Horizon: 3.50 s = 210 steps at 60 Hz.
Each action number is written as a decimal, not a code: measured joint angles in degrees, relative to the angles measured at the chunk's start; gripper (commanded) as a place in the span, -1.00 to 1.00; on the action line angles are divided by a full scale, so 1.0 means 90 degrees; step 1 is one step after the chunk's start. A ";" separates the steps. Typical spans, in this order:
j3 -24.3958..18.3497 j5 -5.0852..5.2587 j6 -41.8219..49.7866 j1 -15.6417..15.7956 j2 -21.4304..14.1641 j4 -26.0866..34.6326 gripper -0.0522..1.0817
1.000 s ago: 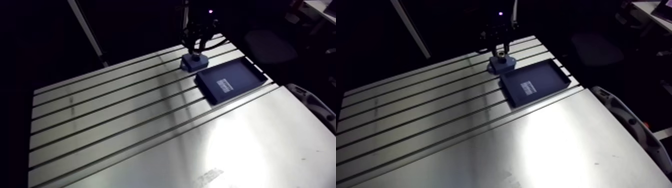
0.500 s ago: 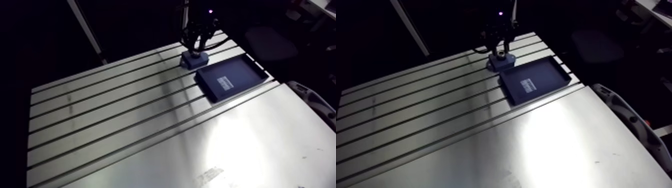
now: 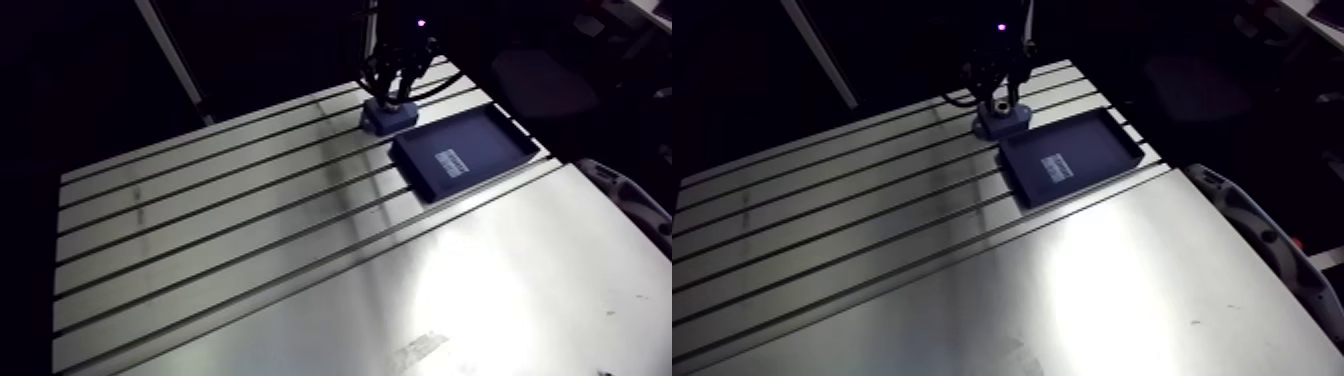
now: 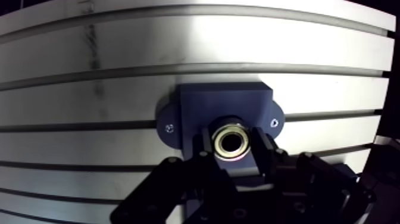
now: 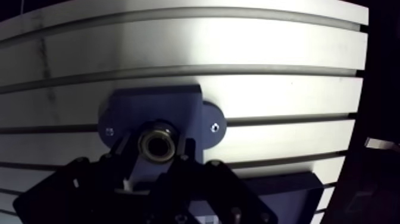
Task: Pick up the bearing and press it into the housing until flush.
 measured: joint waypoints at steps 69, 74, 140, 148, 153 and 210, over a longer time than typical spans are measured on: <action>-0.0017 0.0000 -0.0011 0.0003 0.0019 0.0003 0.14; -0.0015 0.0000 -0.0011 0.0004 0.0022 0.0003 0.14; -0.0045 0.0002 -0.0045 0.0006 0.0019 0.0005 -0.90; -0.0113 -0.0011 -0.0052 0.0006 -0.0107 0.0066 -0.90; -0.0184 -0.0017 -0.0046 0.0003 -0.0238 0.0194 -0.53; -0.0439 0.0082 -0.0007 -0.0080 -0.0161 0.0871 0.99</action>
